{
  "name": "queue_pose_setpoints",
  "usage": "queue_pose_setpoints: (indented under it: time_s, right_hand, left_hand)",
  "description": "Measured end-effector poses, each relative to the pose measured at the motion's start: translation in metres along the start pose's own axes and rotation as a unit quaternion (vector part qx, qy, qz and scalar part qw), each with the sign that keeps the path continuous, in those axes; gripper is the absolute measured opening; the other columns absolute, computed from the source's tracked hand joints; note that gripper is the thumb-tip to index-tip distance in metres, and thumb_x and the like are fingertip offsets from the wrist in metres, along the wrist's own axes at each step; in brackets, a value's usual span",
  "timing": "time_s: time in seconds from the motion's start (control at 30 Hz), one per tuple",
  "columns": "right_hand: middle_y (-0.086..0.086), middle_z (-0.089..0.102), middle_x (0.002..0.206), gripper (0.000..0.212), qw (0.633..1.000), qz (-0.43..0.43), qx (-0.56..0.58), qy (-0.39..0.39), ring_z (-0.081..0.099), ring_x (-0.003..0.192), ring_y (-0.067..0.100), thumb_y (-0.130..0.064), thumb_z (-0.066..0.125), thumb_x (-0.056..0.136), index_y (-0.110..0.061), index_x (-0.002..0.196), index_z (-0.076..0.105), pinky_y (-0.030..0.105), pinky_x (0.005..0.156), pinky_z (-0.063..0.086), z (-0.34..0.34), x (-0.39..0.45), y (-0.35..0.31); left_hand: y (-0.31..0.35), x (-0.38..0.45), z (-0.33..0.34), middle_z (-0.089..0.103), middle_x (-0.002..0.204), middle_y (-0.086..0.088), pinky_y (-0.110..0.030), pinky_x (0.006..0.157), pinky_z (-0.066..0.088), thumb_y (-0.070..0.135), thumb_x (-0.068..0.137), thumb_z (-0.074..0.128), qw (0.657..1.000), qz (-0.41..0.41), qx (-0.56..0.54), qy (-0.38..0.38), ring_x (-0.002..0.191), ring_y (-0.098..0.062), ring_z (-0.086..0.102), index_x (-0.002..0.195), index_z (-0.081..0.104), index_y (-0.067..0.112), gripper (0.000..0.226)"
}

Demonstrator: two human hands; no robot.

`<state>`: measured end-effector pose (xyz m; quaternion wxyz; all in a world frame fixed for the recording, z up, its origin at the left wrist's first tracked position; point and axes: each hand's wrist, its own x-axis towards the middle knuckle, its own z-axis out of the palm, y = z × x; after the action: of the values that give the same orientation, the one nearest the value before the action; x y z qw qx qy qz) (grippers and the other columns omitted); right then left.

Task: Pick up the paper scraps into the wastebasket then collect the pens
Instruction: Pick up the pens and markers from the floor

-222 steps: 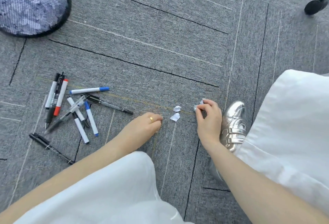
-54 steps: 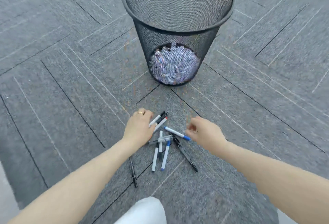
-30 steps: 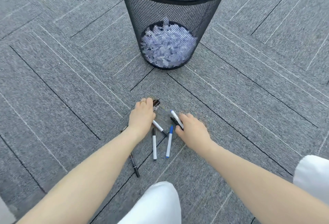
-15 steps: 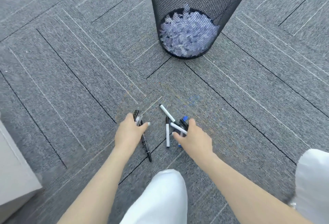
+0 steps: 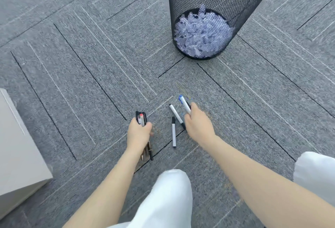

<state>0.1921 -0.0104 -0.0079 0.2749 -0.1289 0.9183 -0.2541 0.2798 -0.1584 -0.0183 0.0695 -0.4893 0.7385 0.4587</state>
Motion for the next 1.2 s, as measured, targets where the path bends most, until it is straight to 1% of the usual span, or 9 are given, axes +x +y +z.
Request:
queue_pose_setpoints:
  time_s: [0.1, 0.2, 0.33, 0.47, 0.63, 0.7, 0.8, 0.97, 1.2]
  right_hand:
    - [0.000, 0.057, 0.077, 0.030, 0.999, -0.011, -0.032, -0.017, 0.054, 0.056, 0.021, -0.043, 0.038, 0.095, -0.015, 0.106, 0.037, 0.028, 0.045, 0.037, 0.007, 0.001, -0.015]
    - [-0.001, 0.061, 0.077, 0.051, 0.986, -0.034, -0.155, -0.058, 0.062, 0.059, 0.020, -0.059, 0.047, 0.085, -0.015, 0.106, 0.034, 0.029, 0.050, 0.049, 0.019, -0.007, -0.015]
    - [0.003, 0.067, 0.088, 0.047, 0.972, -0.055, -0.222, -0.063, 0.067, 0.074, 0.025, -0.051, 0.053, 0.086, -0.012, 0.109, 0.039, 0.029, 0.056, 0.043, 0.020, -0.007, -0.012]
    - [0.006, 0.066, 0.100, 0.031, 0.952, -0.103, -0.268, -0.104, 0.065, 0.089, 0.028, -0.037, 0.053, 0.088, -0.012, 0.104, 0.058, 0.029, 0.063, 0.038, 0.020, -0.005, -0.021]
    - [0.005, 0.066, 0.098, 0.028, 0.945, -0.113, -0.279, -0.126, 0.065, 0.087, 0.027, -0.034, 0.052, 0.087, -0.012, 0.103, 0.059, 0.027, 0.064, 0.039, 0.017, 0.002, -0.021]
    - [0.004, 0.064, 0.087, 0.025, 0.966, -0.063, -0.203, -0.147, 0.062, 0.076, 0.026, -0.033, 0.052, 0.086, -0.012, 0.098, 0.058, 0.026, 0.060, 0.039, 0.012, 0.007, -0.022]
    - [-0.001, 0.052, 0.062, 0.020, 0.979, 0.040, 0.094, -0.177, 0.047, 0.050, 0.015, -0.031, 0.049, 0.088, -0.013, 0.079, 0.053, 0.021, 0.047, 0.036, -0.014, 0.010, -0.036]
    - [0.003, 0.051, 0.064, 0.023, 0.875, 0.078, 0.443, -0.180, 0.050, 0.045, 0.008, -0.022, 0.041, 0.097, -0.012, 0.077, 0.047, 0.019, 0.042, 0.044, -0.115, -0.011, -0.109]
    - [-0.003, 0.052, 0.056, 0.021, 0.798, 0.034, 0.539, -0.268, 0.048, 0.043, 0.007, -0.005, 0.036, 0.094, -0.014, 0.095, 0.054, 0.018, 0.043, 0.041, -0.270, -0.100, -0.258]
  left_hand:
    - [0.004, 0.001, -0.001, 0.053, 0.070, -0.007, -0.020, 0.044, 0.045, 0.004, 0.087, 0.049, 0.992, -0.055, -0.116, 0.007, 0.052, -0.015, 0.055, 0.084, 0.045, 0.012, 0.010]
    - [0.005, 0.002, -0.007, 0.047, 0.066, -0.005, -0.024, 0.045, 0.046, 0.002, 0.088, 0.048, 0.984, -0.072, -0.159, 0.020, 0.050, -0.015, 0.048, 0.076, 0.043, 0.016, 0.019]
    - [0.005, 0.000, -0.014, 0.048, 0.064, -0.006, -0.019, 0.037, 0.045, 0.003, 0.087, 0.051, 0.983, -0.087, -0.156, 0.037, 0.051, -0.016, 0.047, 0.076, 0.043, 0.016, 0.018]
    - [0.011, -0.004, -0.016, 0.049, 0.063, -0.007, -0.026, 0.048, 0.047, 0.005, 0.088, 0.051, 0.982, -0.100, -0.156, 0.033, 0.050, -0.018, 0.048, 0.076, 0.044, 0.016, 0.018]
    - [0.032, -0.009, -0.020, 0.050, 0.062, -0.005, -0.025, 0.048, 0.043, 0.007, 0.087, 0.051, 0.987, -0.089, -0.135, 0.024, 0.050, -0.018, 0.048, 0.079, 0.045, 0.015, 0.013]
    - [0.046, -0.012, -0.027, 0.049, 0.061, -0.006, -0.023, 0.044, 0.041, 0.006, 0.088, 0.050, 0.987, -0.083, -0.133, 0.027, 0.048, -0.018, 0.047, 0.077, 0.044, 0.015, 0.016]
    - [0.069, -0.016, -0.048, 0.050, 0.064, -0.006, -0.028, 0.053, 0.045, 0.007, 0.088, 0.052, 0.983, -0.087, -0.156, 0.031, 0.051, -0.018, 0.048, 0.081, 0.045, 0.014, 0.013]
    - [0.132, -0.055, -0.117, 0.049, 0.063, -0.003, -0.024, 0.047, 0.043, 0.007, 0.088, 0.053, 0.957, -0.107, -0.262, 0.067, 0.051, -0.014, 0.047, 0.078, 0.045, 0.015, 0.016]
    - [0.252, -0.167, -0.242, 0.048, 0.062, -0.002, -0.021, 0.045, 0.041, 0.008, 0.089, 0.054, 0.879, -0.109, -0.454, 0.094, 0.045, -0.009, 0.047, 0.081, 0.046, 0.014, 0.013]
